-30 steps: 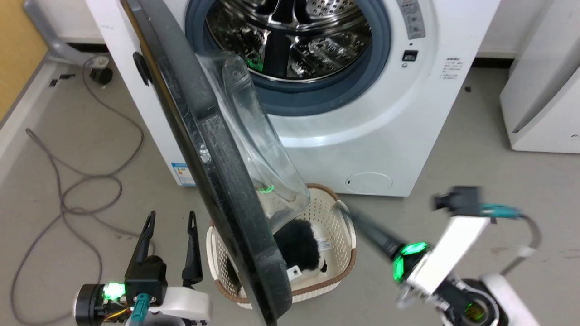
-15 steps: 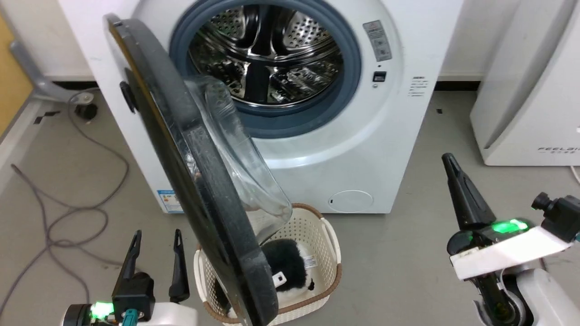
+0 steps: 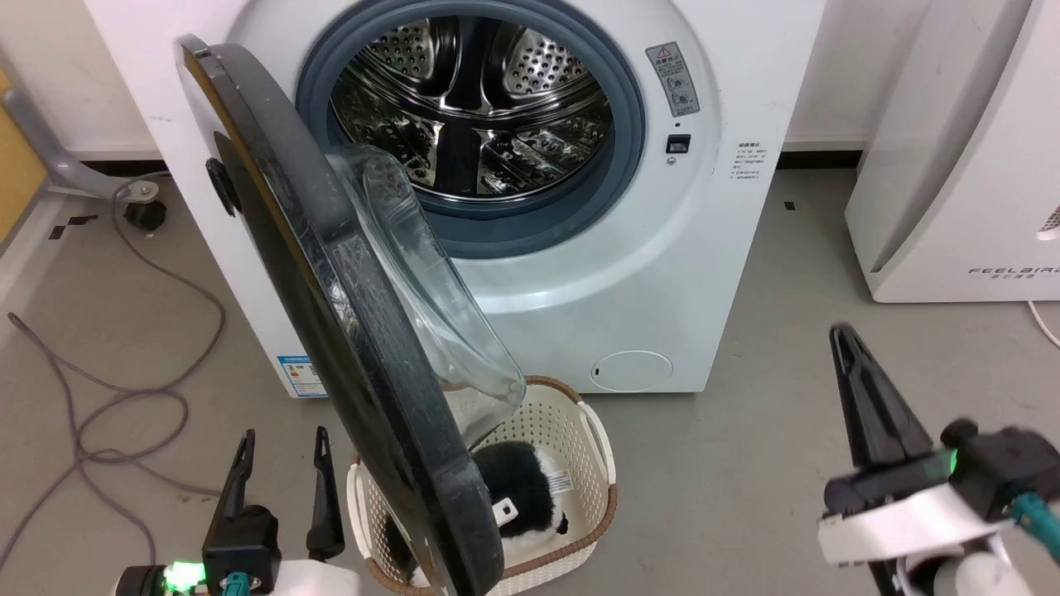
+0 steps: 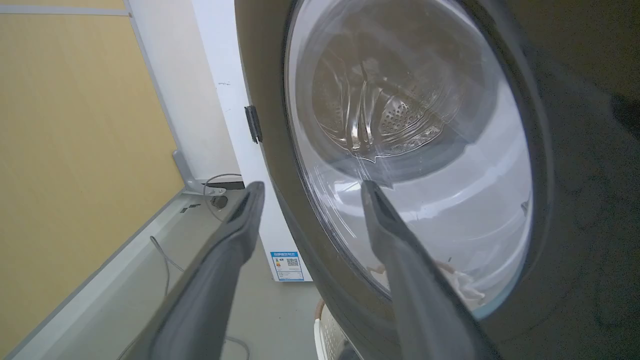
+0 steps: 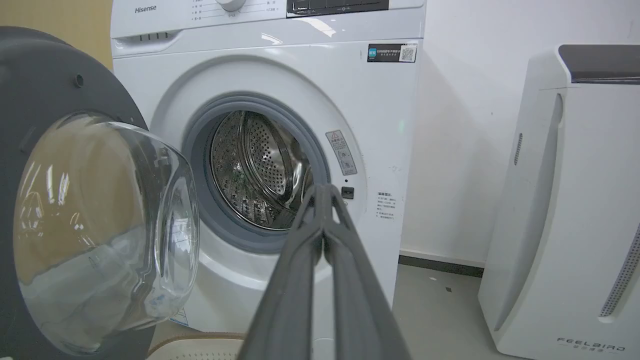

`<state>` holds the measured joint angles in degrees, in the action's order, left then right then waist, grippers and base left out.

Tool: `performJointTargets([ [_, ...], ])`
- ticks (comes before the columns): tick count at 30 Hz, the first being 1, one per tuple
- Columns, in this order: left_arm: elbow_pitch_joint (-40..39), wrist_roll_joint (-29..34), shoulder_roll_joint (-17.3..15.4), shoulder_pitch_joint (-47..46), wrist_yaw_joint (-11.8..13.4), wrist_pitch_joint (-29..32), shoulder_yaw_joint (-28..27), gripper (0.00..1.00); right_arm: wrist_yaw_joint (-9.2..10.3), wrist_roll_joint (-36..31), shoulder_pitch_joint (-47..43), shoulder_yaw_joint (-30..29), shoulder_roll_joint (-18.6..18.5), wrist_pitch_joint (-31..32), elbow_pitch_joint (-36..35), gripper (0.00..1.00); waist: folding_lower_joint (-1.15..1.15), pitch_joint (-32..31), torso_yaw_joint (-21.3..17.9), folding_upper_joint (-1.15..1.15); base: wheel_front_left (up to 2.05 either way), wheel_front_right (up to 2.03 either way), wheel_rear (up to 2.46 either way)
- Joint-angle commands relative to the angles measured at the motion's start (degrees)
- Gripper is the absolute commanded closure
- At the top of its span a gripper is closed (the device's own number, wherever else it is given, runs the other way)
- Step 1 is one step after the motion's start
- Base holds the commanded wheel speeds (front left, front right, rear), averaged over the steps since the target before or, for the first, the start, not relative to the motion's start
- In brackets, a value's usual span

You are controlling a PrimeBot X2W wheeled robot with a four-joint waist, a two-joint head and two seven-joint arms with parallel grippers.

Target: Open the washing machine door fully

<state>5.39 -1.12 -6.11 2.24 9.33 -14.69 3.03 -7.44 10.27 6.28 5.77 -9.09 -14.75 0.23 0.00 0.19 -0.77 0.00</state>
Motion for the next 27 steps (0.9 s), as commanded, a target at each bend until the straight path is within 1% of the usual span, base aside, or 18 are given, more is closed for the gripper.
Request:
performJointTargets([
  [1,-0.1,0.1,0.1,0.2,-0.2,-0.3,0.1,0.00,-0.05,-1.6,-2.2,-1.0,1.4,-0.2,-0.1,1.00,0.00,0.0,0.2,0.00,0.00,0.00,0.00],
  [5,-0.1,0.1,0.3,0.1,-0.3,-0.3,0.2,0.00,-0.05,-3.4,-5.5,-2.9,3.6,-0.2,0.1,1.00,0.00,0.0,0.5,0.00,0.00,0.00,0.00],
  [10,-0.1,0.1,0.5,0.4,-0.4,-0.3,0.4,0.00,-0.05,-4.0,-8.7,-4.8,5.4,-0.2,0.1,1.00,0.00,0.1,0.8,0.00,0.00,0.00,0.00],
  [11,0.0,0.1,0.6,0.4,-0.4,-0.3,0.4,0.00,-0.05,-3.7,-9.3,-4.9,5.6,-0.2,0.5,0.67,0.00,0.0,0.8,0.00,0.00,0.00,0.00],
  [12,0.0,0.1,0.6,0.4,-0.4,-0.3,0.4,0.00,-0.05,-3.7,-9.3,-4.9,5.6,-0.2,0.5,0.67,0.00,0.0,0.8,0.00,0.00,0.00,0.00],
  [13,0.0,0.1,0.6,0.5,-0.4,-0.3,0.4,0.00,-0.05,-3.9,-9.6,-5.1,5.8,-0.2,0.5,0.00,0.00,0.0,0.9,0.00,0.00,0.00,0.00],
  [18,0.3,0.0,0.7,0.4,-0.5,-0.3,0.2,0.00,-0.05,-4.6,-10.5,-5.8,6.1,-0.2,1.0,0.00,0.00,0.0,0.9,0.00,0.00,0.00,0.00],
  [22,0.3,0.2,0.7,0.2,0.0,-0.3,-0.3,0.00,-0.05,-5.0,-10.7,-6.0,6.2,-0.2,1.4,0.00,0.00,-0.1,1.0,0.00,0.00,0.00,0.00],
  [23,0.1,0.3,0.6,0.1,0.3,-0.3,-0.5,0.53,-0.05,-5.1,-10.8,-6.0,6.2,-0.2,1.4,0.00,0.00,-0.1,1.1,0.00,0.00,0.00,0.00],
  [24,-0.1,0.3,0.5,-0.1,0.5,-0.3,-0.7,0.91,-0.05,-5.0,-10.8,-6.0,6.2,-0.2,1.4,0.00,0.00,-0.1,1.2,0.00,0.00,0.00,0.00],
  [25,-0.2,0.3,0.4,-0.3,0.4,-0.3,-0.9,1.00,-0.05,-5.0,-10.8,-6.1,6.2,-0.2,1.4,0.00,0.00,-0.1,1.3,0.00,0.00,0.00,0.00],
  [27,-1.0,0.2,0.1,-0.9,0.5,-0.3,-1.4,1.00,-0.05,-5.0,-10.9,-6.3,6.2,-0.2,1.1,0.00,0.00,-0.2,1.6,0.00,0.00,0.00,0.00],
])
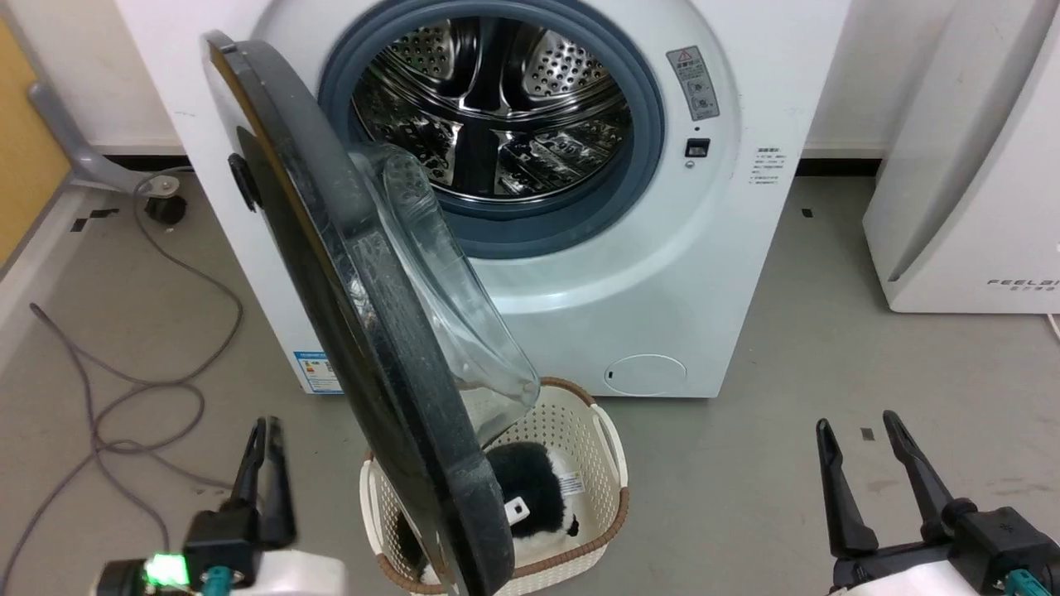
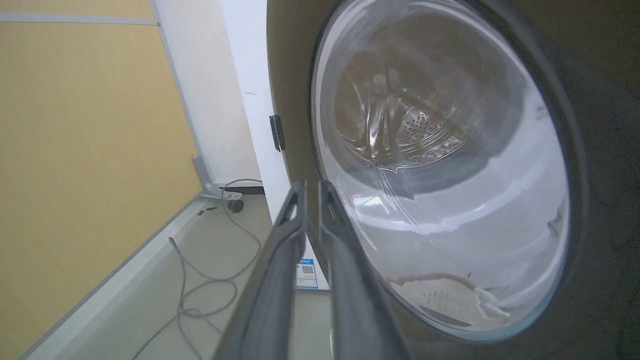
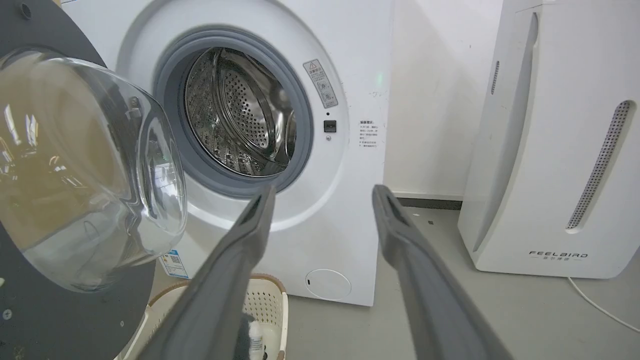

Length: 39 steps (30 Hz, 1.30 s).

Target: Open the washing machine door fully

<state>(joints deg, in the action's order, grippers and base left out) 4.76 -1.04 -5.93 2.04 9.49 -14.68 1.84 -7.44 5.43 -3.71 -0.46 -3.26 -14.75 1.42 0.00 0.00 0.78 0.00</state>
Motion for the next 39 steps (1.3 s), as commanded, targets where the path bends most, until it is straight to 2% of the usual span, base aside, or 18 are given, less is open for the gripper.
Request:
performJointTargets([
  [1,-1.0,0.0,-0.2,-1.0,0.4,-0.3,-0.5,1.00,-0.05,-0.1,-1.0,-0.2,0.4,-0.2,-0.3,0.00,0.00,-0.1,0.2,0.00,0.00,0.00,0.00],
  [11,-12.6,-1.0,-0.4,-4.8,-1.2,-0.3,-2.0,1.00,-0.05,0.4,-1.6,-0.4,0.4,-0.2,-1.0,0.00,0.00,-0.4,1.3,0.00,0.00,0.00,0.00],
  [18,-21.1,1.2,-0.3,-6.6,-2.7,-0.3,1.5,1.00,-0.05,0.0,-1.4,0.0,0.4,-0.2,-1.2,0.00,0.00,-0.5,1.1,0.00,0.00,0.00,0.00],
  [27,-26.7,2.7,0.3,-7.3,-6.3,-0.3,11.4,1.00,-0.05,0.3,-1.8,-0.7,0.4,-0.2,-2.5,0.00,0.00,-0.9,1.1,0.00,0.00,0.00,0.00],
  [39,-25.3,3.4,0.3,-4.6,-10.5,-0.3,24.5,1.00,-0.05,-0.1,-2.4,-0.8,0.4,-0.2,-2.9,0.00,0.00,-1.3,1.4,0.00,0.00,0.00,0.00],
])
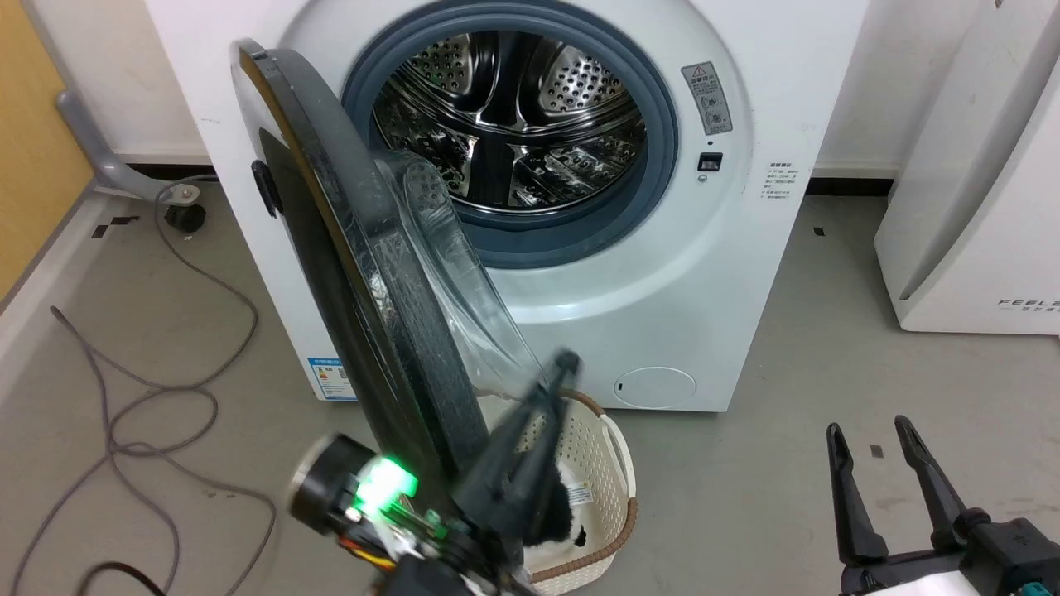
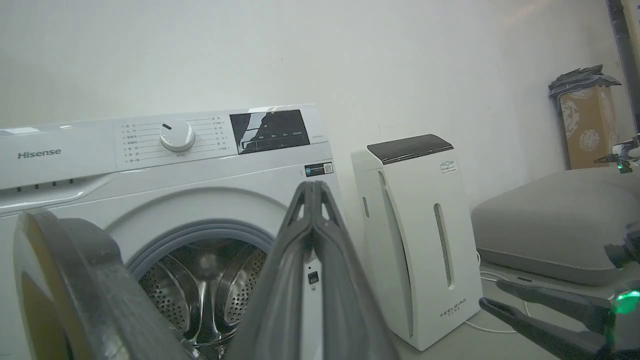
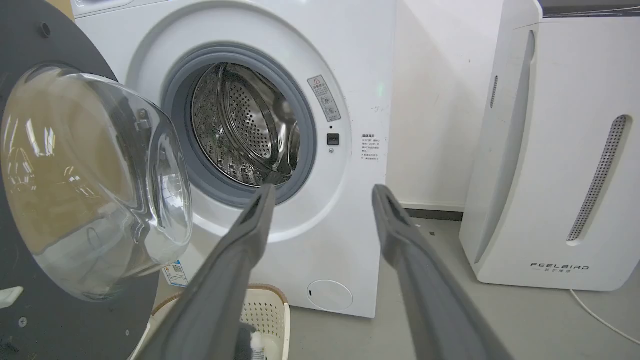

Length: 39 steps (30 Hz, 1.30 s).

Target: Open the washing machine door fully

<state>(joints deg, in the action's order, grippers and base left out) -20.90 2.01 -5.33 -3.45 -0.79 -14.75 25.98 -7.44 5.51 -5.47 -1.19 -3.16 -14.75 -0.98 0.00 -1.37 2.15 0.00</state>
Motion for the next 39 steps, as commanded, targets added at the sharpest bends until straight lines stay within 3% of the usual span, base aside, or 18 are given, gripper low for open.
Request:
performJointTargets([
  [1,0.8,0.3,-0.5,1.3,-0.6,-0.3,1.3,1.00,-0.05,-0.2,-0.7,-0.1,0.3,-0.2,-0.5,0.00,0.00,0.0,0.0,0.00,0.00,0.00,0.00],
  [8,3.8,0.3,-0.7,4.2,-2.1,-0.3,7.2,1.00,-0.05,-0.6,-0.8,-0.3,0.3,-0.2,-0.7,0.00,0.00,0.2,0.5,0.00,0.00,0.00,0.00],
  [14,6.5,0.1,-0.9,6.2,-1.9,-0.3,9.7,1.00,-0.05,-0.8,-0.7,-0.5,0.3,-0.2,-0.7,0.00,0.00,0.4,0.8,0.00,0.00,0.00,0.00],
  [39,19.7,-2.3,-2.0,4.2,2.1,-0.3,6.2,1.00,-0.05,-1.3,-0.1,-0.9,0.3,-0.2,0.1,0.00,0.00,1.5,2.7,0.00,0.00,0.00,0.00],
])
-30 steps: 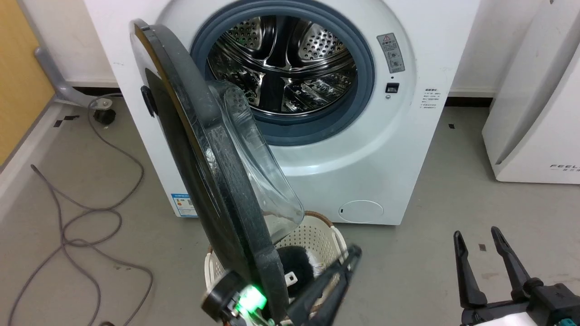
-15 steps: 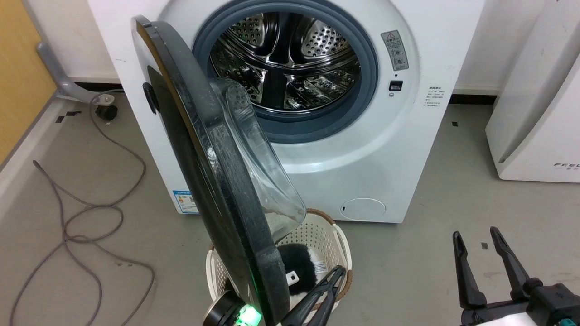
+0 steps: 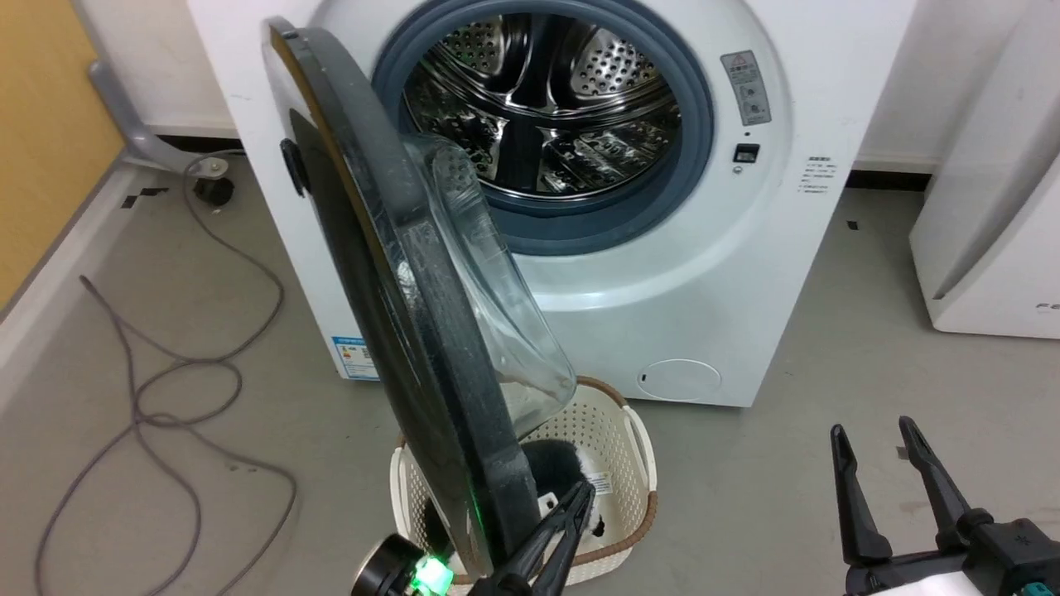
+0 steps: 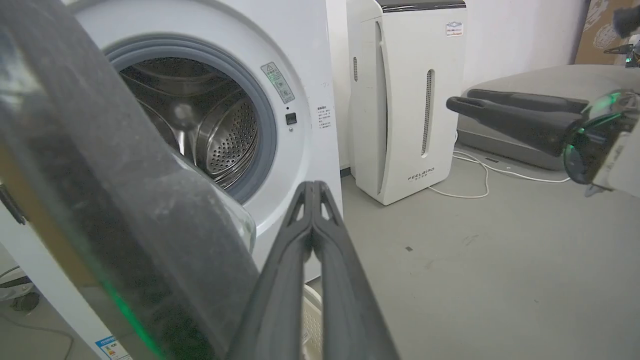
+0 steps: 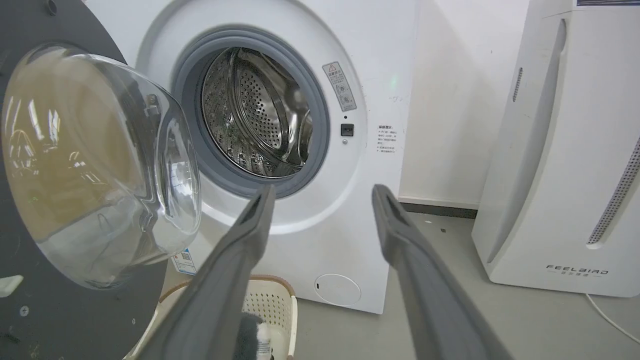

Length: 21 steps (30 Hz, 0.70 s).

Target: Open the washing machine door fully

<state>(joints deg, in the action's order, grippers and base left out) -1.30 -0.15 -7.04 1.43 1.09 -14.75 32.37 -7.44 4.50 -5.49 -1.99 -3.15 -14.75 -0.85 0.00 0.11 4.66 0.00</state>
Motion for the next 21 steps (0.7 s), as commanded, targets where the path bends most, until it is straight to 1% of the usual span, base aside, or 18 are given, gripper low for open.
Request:
performJointTargets([
  [1,0.3,-0.2,-0.3,-0.8,0.3,-0.3,-0.3,1.00,-0.05,-0.3,0.0,-0.1,0.3,-0.2,0.0,0.00,0.00,0.1,0.5,0.00,0.00,0.00,0.00],
  [7,0.8,-0.7,-0.6,-1.1,0.9,-0.3,-1.2,1.00,-0.05,-0.6,0.0,-0.1,0.3,-0.2,0.0,0.00,0.00,0.3,2.7,0.00,0.00,0.00,0.00],
  [17,0.2,-1.3,-1.6,-0.1,1.6,-0.3,-2.0,1.00,-0.05,-0.2,-0.2,0.5,0.3,-0.2,0.2,0.00,0.00,0.4,7.7,0.00,0.00,0.00,0.00],
  [21,-0.7,-1.6,-2.7,1.7,2.8,-0.3,-3.4,1.00,-0.05,-0.2,-0.4,0.7,0.3,-0.2,0.3,0.00,0.00,0.4,9.9,0.00,0.00,0.00,0.00],
])
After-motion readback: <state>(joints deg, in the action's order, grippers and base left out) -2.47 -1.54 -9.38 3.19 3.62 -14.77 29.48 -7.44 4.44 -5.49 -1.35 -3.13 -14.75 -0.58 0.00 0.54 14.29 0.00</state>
